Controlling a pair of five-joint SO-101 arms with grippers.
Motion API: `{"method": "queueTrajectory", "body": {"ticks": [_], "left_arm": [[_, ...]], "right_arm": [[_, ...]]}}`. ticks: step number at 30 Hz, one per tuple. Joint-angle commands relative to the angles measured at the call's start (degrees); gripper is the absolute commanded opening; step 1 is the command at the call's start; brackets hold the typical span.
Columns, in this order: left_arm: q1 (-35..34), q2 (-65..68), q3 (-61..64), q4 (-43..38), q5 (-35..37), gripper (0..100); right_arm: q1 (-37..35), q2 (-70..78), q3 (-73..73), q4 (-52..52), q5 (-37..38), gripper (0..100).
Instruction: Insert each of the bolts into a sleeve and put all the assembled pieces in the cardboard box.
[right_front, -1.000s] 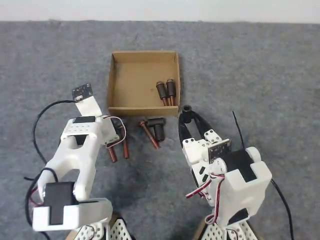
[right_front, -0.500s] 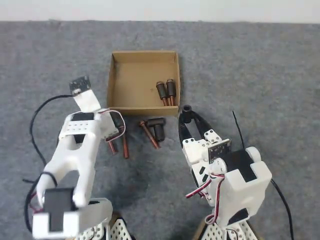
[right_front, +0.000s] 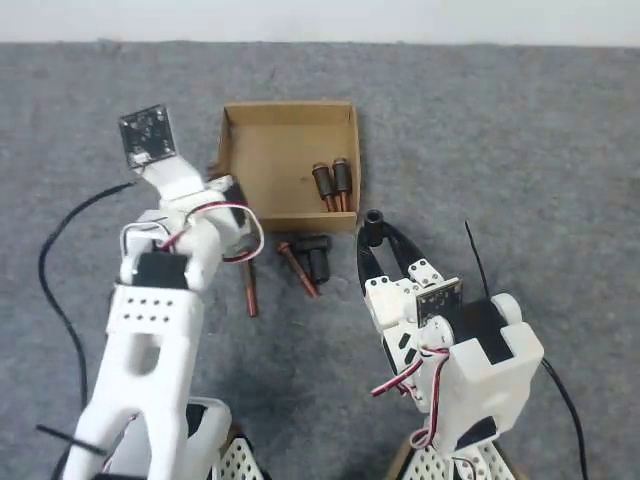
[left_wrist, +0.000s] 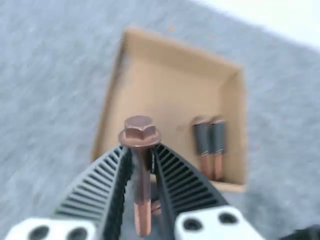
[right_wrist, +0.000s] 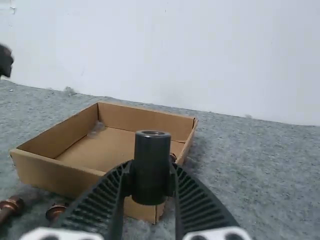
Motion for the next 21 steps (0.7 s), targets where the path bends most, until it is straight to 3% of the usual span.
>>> {"method": "queueTrajectory", "body": {"ticks": [1, 10, 15, 21], "left_arm": [[3.7, -6.3, 1.7, -9.2, -0.5, 1], [10.9, -7.2, 9.4, -30.2, -0.5, 1], [16.0, -7.2, 9.3, -32.3, -1.5, 1], [21.6, -7.2, 7.5, -32.3, -9.4, 1]], "right_arm": [[-0.4, -0.6, 1.2, -1.7, 0.5, 0.6], [-2.2, -0.6, 1.2, -1.7, 0.8, 0.6], [-2.3, -0.6, 1.2, -1.7, 0.8, 0.6], [-2.7, -0.6, 1.2, -1.7, 0.9, 0.6]]}}
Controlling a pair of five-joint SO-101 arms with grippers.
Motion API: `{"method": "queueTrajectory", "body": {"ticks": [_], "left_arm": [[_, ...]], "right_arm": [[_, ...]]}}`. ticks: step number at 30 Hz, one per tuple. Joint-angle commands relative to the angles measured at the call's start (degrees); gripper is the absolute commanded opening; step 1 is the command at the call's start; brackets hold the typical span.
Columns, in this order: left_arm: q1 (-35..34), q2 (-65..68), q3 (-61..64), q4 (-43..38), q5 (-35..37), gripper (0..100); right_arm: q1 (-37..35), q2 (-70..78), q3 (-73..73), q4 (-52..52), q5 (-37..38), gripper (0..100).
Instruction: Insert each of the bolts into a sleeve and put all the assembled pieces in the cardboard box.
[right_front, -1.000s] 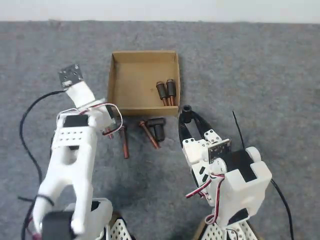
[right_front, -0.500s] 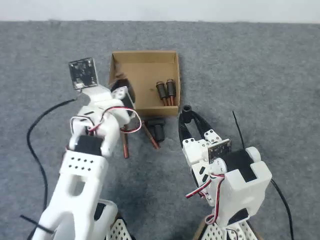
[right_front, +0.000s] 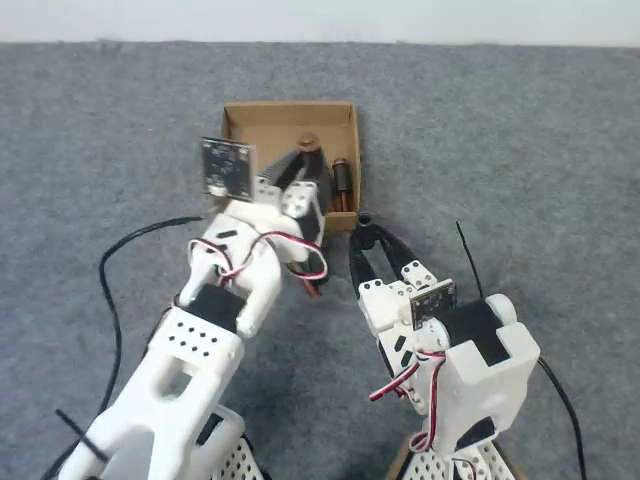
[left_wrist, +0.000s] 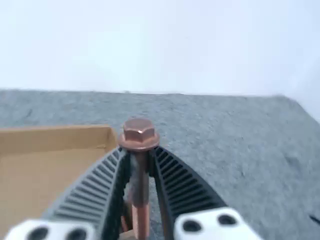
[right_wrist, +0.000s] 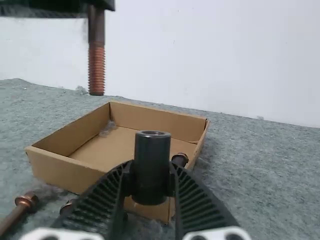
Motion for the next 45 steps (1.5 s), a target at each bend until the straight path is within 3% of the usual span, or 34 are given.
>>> {"method": "queueTrajectory", "body": {"ticks": [1, 9, 39, 45], "left_arm": [[2.7, -3.1, -3.5, -2.0, -2.4, 1], [5.0, -3.1, -3.1, -9.6, -2.5, 1], [6.0, -3.5, 5.1, -10.5, -2.5, 1], [6.0, -3.4, 10.0, -20.9, -2.4, 1]], "right_arm": [[-0.5, -0.6, 1.2, -1.7, 0.9, 0.6], [-0.2, -0.6, 1.2, -1.7, 0.9, 0.6], [-3.6, -0.6, 1.2, -1.7, 0.4, 0.6], [-3.6, -0.7, 1.2, -1.7, 0.4, 0.6]]}}
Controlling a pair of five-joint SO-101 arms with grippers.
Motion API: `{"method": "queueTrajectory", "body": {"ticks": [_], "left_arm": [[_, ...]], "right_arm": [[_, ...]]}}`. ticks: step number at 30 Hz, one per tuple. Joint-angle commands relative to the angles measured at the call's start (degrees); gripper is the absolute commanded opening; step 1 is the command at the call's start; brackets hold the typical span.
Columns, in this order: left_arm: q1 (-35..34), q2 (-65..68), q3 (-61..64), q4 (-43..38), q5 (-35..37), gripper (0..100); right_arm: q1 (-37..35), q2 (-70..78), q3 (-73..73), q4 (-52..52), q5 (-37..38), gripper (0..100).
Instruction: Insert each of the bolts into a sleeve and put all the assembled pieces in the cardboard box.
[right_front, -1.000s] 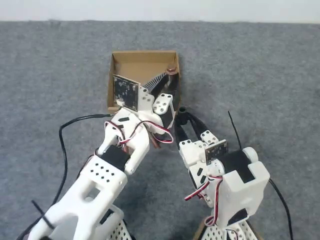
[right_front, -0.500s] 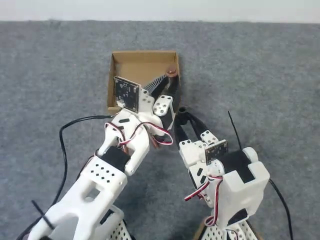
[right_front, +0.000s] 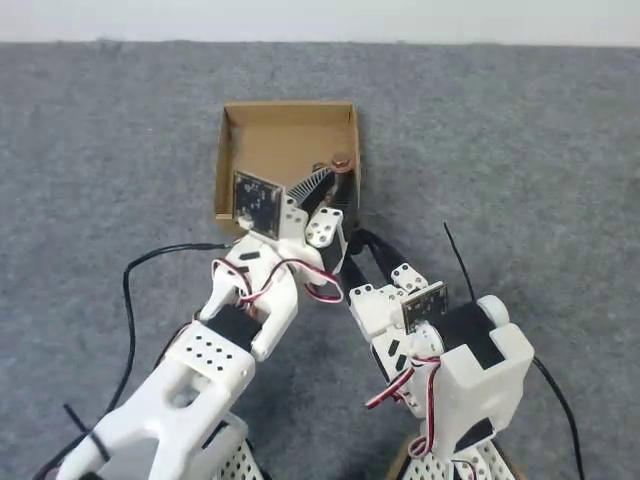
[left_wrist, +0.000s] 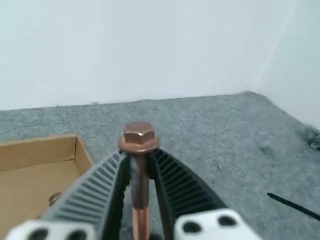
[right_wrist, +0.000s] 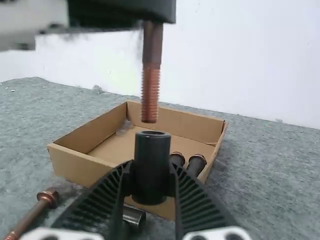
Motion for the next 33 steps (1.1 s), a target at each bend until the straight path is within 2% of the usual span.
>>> {"method": "queueTrajectory", "body": {"ticks": [1, 20, 33], "left_arm": [[0.2, -3.3, 0.7, -5.8, -0.8, 1], [0.9, -2.8, 2.1, -6.0, -0.8, 1], [3.3, 5.8, 0.2, -6.2, -1.1, 1]], "right_arm": [[-0.4, -0.7, 1.2, -1.7, 0.4, 0.6], [-0.5, -1.0, 1.2, -1.7, 0.4, 0.6], [-0.2, -1.0, 1.2, -1.7, 0.4, 0.6]]}}
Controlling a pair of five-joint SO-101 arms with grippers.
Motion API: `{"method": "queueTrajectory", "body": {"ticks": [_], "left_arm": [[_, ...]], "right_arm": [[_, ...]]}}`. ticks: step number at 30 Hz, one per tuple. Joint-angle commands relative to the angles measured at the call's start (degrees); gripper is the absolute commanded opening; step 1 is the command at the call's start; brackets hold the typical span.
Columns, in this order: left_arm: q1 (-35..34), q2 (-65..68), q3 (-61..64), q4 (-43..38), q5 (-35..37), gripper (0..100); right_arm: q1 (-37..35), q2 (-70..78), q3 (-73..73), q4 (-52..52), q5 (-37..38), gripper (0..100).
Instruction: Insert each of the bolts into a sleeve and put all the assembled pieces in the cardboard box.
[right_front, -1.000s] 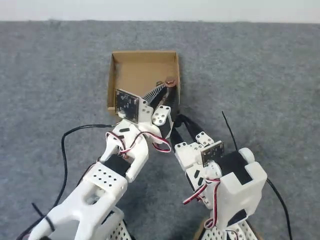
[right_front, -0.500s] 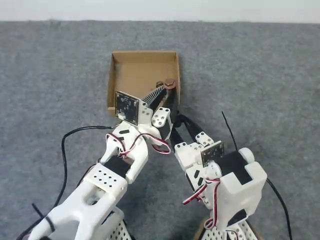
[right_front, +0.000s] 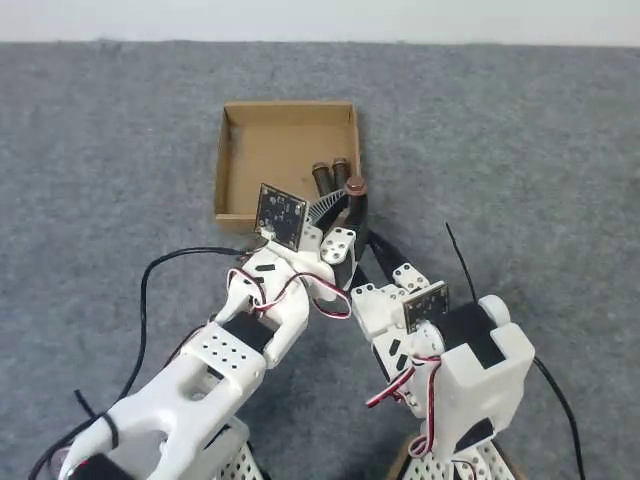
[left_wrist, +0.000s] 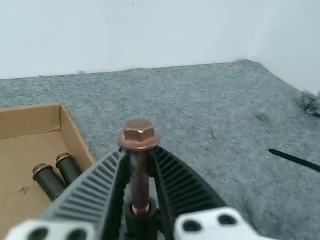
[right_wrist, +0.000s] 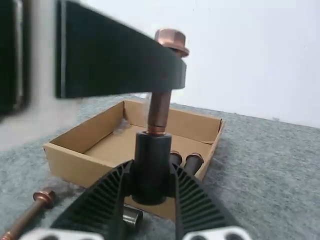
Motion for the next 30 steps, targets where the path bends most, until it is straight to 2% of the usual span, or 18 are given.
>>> {"method": "queueTrajectory", "body": {"ticks": [1, 15, 30], "left_arm": [[0.1, -0.6, -2.9, -2.1, -0.7, 1], [-0.3, -6.8, 4.1, -1.9, -0.7, 1], [-2.0, -6.9, 9.5, -1.9, -0.7, 1]], "right_arm": [[-0.5, -1.0, 1.2, -1.7, 0.4, 0.6], [-0.2, -1.0, 1.3, -1.7, 0.5, 0.6], [1.2, -1.0, 1.2, -1.7, 0.7, 0.6]]}}
